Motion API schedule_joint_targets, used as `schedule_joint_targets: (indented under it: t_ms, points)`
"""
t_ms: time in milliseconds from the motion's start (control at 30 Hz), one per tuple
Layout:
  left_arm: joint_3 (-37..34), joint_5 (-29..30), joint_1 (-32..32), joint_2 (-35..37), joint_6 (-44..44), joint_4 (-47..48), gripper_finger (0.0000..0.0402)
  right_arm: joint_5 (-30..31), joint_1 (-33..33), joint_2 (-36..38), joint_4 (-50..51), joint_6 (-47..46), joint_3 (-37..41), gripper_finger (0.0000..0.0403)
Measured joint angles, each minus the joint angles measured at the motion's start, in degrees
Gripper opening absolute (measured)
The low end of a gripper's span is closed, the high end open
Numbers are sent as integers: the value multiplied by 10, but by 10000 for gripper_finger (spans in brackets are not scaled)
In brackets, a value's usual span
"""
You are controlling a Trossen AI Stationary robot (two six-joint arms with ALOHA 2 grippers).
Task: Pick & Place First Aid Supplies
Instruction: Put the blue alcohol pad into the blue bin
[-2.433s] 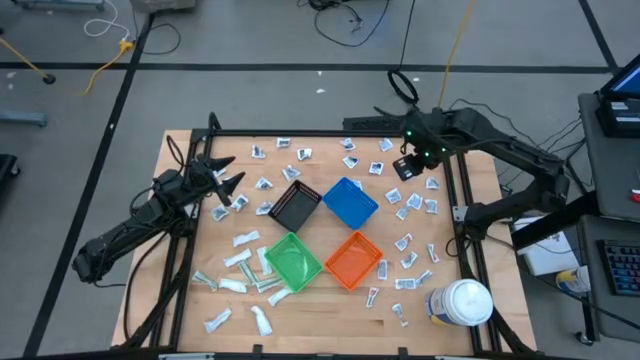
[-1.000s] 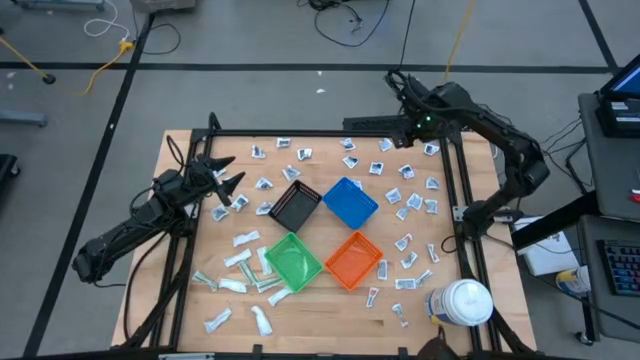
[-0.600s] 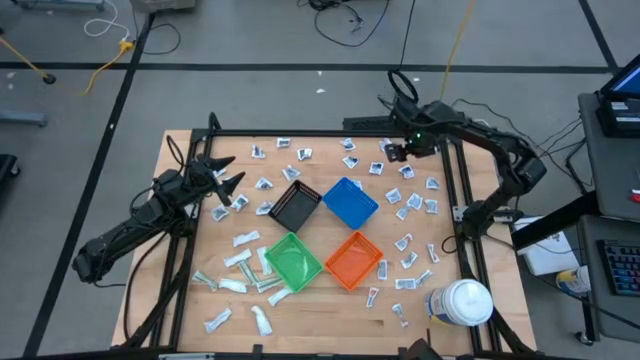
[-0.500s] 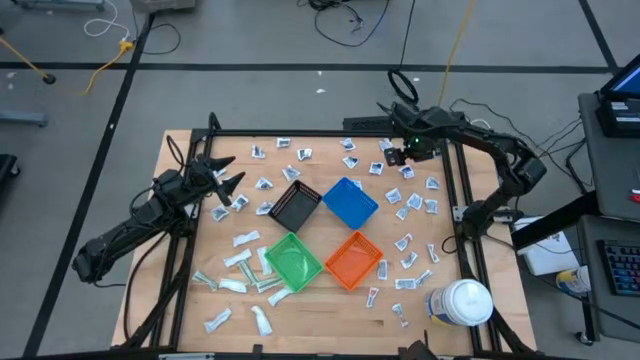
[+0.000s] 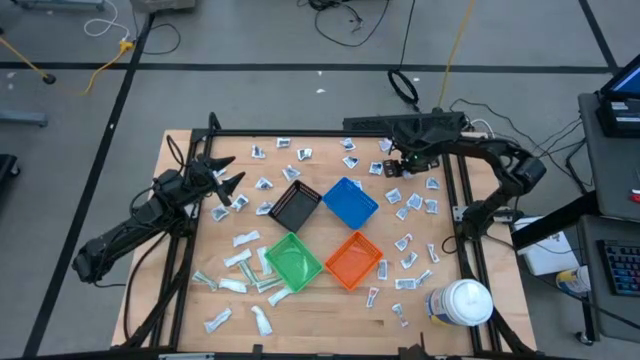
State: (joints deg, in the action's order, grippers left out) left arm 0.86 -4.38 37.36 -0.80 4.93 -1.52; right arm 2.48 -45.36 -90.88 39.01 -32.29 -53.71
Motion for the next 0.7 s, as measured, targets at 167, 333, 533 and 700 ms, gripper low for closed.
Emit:
schedule_joint_targets:
  t_ms: [167,333,533,700]
  points:
    - [0,0,0,0,0,0,324,-1,-1,-20,-15,1,12,242]
    - [0,0,0,0,0,0,324,-25,-4,-43,-16,0,10,231]
    - [0,0,0,0,0,0,324,-25,-3,-35,-15,-6,11,164]
    - [0,0,0,0,0,0,324,-25,-3,-25,-13,-15,13,89]
